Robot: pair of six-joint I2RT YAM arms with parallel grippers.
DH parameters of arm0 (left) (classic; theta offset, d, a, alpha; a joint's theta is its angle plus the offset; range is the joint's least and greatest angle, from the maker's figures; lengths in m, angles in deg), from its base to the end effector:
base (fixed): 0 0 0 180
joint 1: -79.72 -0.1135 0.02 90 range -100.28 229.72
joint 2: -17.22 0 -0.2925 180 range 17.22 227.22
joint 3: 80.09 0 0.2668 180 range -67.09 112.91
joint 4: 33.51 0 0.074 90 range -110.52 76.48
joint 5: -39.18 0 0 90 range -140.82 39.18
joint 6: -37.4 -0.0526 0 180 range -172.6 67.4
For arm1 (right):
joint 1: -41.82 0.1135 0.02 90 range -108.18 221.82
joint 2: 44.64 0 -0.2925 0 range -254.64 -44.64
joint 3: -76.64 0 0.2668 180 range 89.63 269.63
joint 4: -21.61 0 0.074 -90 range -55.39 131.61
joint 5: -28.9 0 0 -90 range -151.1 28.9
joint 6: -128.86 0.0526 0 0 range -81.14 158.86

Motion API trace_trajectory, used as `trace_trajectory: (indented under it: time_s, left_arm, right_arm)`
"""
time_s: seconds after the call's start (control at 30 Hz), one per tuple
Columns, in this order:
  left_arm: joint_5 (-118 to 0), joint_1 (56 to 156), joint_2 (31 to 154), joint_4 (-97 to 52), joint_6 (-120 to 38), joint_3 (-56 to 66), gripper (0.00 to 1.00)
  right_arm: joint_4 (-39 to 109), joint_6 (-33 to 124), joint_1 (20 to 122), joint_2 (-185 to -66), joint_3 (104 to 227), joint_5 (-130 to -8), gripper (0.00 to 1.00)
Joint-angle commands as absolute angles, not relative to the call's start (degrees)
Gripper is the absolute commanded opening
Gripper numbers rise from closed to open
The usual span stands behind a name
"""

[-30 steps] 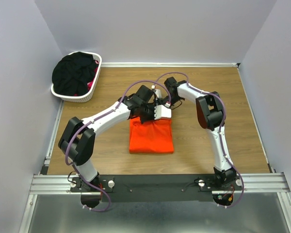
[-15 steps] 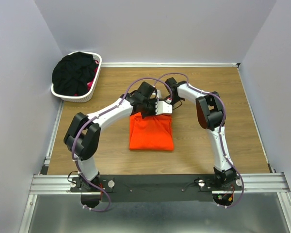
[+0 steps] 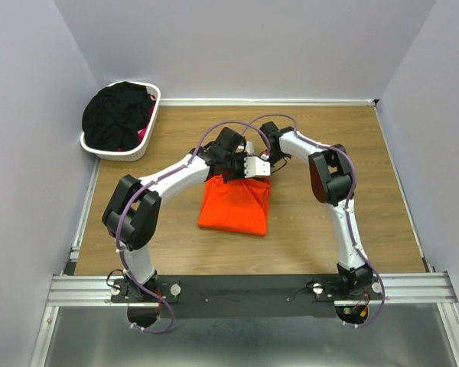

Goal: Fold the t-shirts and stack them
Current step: Fold the tshirt

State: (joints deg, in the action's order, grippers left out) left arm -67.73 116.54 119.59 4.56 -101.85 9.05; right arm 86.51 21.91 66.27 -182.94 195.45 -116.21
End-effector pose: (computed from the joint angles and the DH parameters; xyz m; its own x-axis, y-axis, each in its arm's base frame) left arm 0.3271 -0.2640 0.2411 0.1369 0.8030 -0.5801 0.9426 0.0745 0.3255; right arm 0.4374 0.2463 0.1155 -0.7763 -0.5362 -0.3315 -0.5604 0.3463 0.7524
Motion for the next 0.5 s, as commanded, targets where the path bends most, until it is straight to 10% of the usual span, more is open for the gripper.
trace_trajectory:
  time_s: [0.0,0.17,0.47]
  left_arm:
    - [-66.0,116.0,120.1,0.9,-103.1,7.3,0.11]
    - [-71.4,113.8,116.8,4.3,-102.4,10.1,0.45]
    - [-88.4,102.9,114.2,13.6,-94.8,16.1,0.54]
  right_arm:
    - [85.8,19.4,66.9,-183.0,197.9,-102.4,0.34]
    - [86.1,18.7,66.0,-179.4,203.3,-91.5,0.48]
    - [87.6,15.8,63.4,-173.7,212.7,-81.9,0.59]
